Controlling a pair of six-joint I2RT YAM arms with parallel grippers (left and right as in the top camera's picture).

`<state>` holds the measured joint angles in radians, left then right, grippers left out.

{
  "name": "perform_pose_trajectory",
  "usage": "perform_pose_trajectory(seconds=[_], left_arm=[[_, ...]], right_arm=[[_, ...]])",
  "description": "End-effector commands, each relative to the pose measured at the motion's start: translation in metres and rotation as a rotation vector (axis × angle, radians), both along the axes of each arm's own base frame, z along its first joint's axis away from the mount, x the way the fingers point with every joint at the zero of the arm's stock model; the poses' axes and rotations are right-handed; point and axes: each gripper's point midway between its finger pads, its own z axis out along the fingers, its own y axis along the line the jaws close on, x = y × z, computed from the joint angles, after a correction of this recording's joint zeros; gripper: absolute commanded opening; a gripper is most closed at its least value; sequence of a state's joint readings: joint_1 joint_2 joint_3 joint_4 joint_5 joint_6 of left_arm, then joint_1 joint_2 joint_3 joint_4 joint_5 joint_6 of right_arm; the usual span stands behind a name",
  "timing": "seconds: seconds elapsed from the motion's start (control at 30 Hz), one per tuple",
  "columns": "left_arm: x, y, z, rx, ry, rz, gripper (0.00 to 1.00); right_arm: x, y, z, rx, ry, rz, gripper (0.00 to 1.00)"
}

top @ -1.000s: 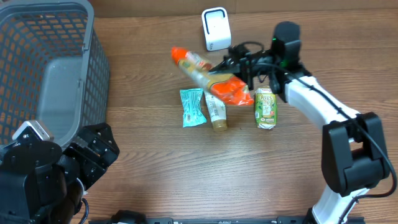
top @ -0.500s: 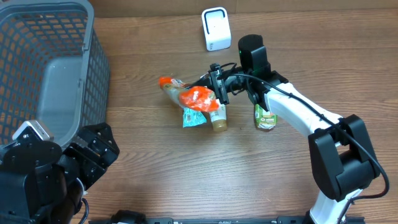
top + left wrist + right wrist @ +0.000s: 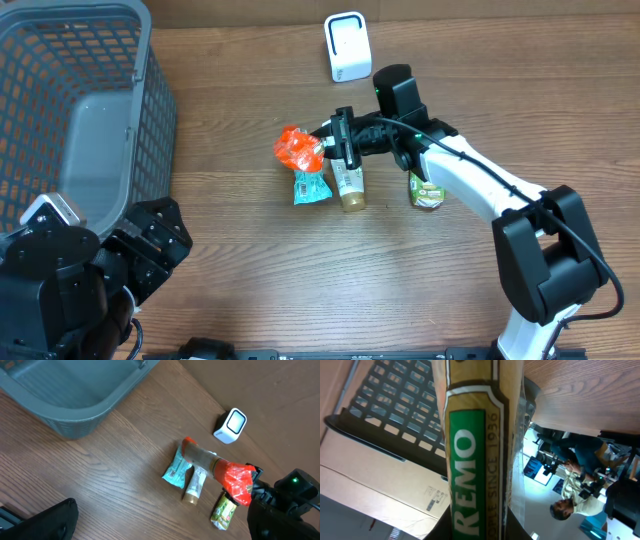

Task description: Scan the item barcode

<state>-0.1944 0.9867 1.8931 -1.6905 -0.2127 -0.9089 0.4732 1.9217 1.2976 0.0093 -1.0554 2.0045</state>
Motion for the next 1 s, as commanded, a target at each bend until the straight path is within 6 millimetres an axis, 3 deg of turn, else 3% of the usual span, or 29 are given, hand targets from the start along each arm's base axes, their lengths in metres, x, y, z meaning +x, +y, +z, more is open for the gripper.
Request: perform_pose_trajectory(seconds=[0.0,0.3,0.53,0.8,0.97], left_arm=[[0.0,0.001,0.001,0.008,-0.003,-0.004,1.0],[0.0,0.001,0.001,0.008,-0.003,-0.004,1.0],[0.0,0.001,0.001,0.008,-0.003,-0.004,1.0],[0.0,0.001,0.001,0.008,-0.003,-0.004,1.0],[0.0,0.001,0.001,0.008,-0.003,-0.004,1.0]], right_arm=[[-0.007,0.006,0.036,0.067,-0.099,0.057,0.04],[-0.024,-0.006,0.08,0.257,-0.292,0.247,0.04],[-0.036,-0.014,0.087,0.31,-0.374,0.342,0.04],[-0.055,-0.021,0.102,0.423,-0.658,0.487,0.04],[-0.055,-0.022,0.11,0.454,-0.811,0.498,0.04]])
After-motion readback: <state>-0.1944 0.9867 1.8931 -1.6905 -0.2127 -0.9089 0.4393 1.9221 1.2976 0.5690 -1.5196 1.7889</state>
